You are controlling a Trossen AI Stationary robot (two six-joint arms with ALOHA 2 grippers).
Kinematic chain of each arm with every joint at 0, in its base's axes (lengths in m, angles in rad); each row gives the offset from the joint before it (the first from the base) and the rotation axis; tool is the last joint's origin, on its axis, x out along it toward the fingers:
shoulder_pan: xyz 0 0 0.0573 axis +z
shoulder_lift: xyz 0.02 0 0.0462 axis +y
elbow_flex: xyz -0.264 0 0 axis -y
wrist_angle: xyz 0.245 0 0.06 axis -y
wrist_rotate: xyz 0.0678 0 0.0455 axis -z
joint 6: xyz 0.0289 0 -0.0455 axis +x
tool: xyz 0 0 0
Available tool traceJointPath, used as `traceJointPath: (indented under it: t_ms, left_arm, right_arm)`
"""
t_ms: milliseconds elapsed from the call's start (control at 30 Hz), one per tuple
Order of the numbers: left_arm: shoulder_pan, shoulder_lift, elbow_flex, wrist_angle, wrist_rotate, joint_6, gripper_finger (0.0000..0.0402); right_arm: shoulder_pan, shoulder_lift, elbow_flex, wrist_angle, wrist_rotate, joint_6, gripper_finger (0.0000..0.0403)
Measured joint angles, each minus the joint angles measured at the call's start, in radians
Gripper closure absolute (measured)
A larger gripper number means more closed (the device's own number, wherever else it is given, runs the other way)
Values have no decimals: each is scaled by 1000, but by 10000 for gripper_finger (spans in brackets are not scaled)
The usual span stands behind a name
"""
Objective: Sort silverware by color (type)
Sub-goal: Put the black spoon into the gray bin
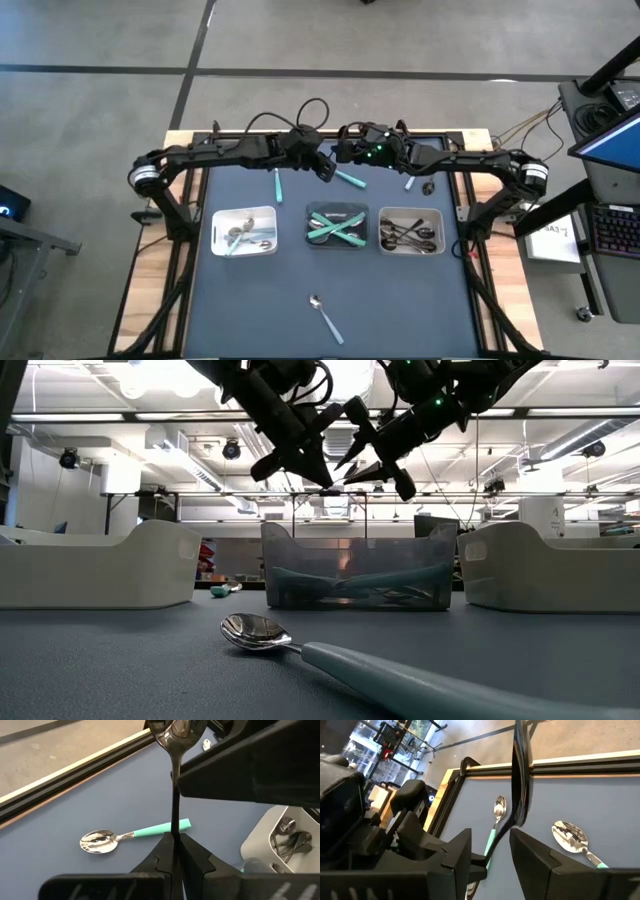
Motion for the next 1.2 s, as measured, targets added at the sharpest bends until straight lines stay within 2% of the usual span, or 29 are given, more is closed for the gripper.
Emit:
traceJointPath:
  t_ms: [367,467,767,1200]
  left_arm:
    - [-4,-21,0,-10,0,45,401]
    - [-14,-21,0,10,34,51,401]
    - [-16,-20,0,26,27,51,401]
    - [-16,-20,0,35,24,51,401]
  right_arm:
    - [1,0,0,0,-9,7,278]
    - [1,0,0,15,-8,7,278]
    - [1,0,0,33,-9,0,299]
    - [1,-1,0,13,-11,-24,301]
